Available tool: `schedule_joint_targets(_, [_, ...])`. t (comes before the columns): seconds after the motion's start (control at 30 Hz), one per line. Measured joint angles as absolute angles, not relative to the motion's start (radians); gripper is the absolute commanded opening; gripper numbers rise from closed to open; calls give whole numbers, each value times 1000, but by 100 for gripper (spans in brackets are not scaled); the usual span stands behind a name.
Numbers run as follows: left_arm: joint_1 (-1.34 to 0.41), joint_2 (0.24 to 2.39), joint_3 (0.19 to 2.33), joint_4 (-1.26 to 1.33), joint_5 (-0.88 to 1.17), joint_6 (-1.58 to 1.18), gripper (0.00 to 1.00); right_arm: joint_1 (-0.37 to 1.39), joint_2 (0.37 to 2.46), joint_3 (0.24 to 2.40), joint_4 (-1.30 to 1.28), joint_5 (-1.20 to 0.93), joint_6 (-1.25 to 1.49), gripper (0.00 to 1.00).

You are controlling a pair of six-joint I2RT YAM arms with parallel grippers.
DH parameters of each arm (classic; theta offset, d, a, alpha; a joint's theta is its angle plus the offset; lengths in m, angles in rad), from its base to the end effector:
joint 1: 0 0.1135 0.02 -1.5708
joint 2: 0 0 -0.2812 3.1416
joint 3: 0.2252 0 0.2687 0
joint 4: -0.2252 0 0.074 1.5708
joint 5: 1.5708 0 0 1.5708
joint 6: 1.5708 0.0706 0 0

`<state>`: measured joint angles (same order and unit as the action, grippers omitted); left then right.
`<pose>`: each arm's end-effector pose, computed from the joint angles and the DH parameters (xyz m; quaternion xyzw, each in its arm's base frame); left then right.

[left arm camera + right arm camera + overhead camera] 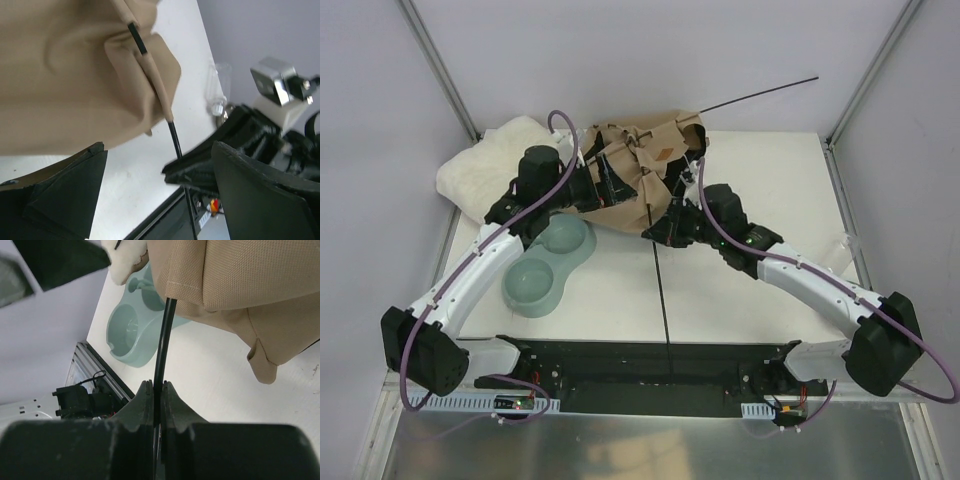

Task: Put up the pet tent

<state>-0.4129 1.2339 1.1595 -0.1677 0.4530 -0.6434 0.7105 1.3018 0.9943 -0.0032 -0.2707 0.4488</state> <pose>0.2864 -0.1592 0.3863 0.0493 0.7780 -0.4555 0.4298 0.2517 0.2415 0.3191 -0.1833 0.7834 0.4110 0.4287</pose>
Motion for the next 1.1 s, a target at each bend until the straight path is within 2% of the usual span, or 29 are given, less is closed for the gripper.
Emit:
schedule_joint_targets(0.1, [-413,1271,1156,-125,392,-691,81,733,1310,991,10,-267,423,0])
schedule_joint_targets(0.23, [-412,1343,1164,-83,337,-738,68,748,1311,991,20,-263,397,0])
schedule_joint_targets(0.3, [-412,1401,1189,-77,330,-756,65,755,1314,991,22,-261,384,0])
schedule_joint_targets(0.43, [-412,1509,1242,-63,329,-778,64,771,1333,991,18,-256,360,0])
schedule_joint_targets(0.57, [-412,1549,1273,-58,323,-778,53,787,1356,991,8,-253,336,0])
schedule_joint_targets(0.67, [-412,1560,1292,-55,313,-775,38,800,1359,991,5,-254,321,0])
schedule_joint_targets(0.8, [-412,1581,1317,-45,312,-774,2,805,1363,993,-6,-251,307,0])
schedule_joint_targets(0.97, [-412,1615,1341,-51,329,-773,0,808,1374,1007,-44,-234,300,0])
schedule_joint_targets(1.0, [-412,1621,1348,-54,333,-772,0,808,1375,1013,-59,-228,297,2])
schedule_joint_targets(1.03, [-413,1627,1355,-58,336,-771,0,808,1375,1021,-75,-223,296,18])
schedule_joint_targets(1.1, [-413,1634,1367,-63,338,-769,0,809,1376,1042,-112,-210,291,41])
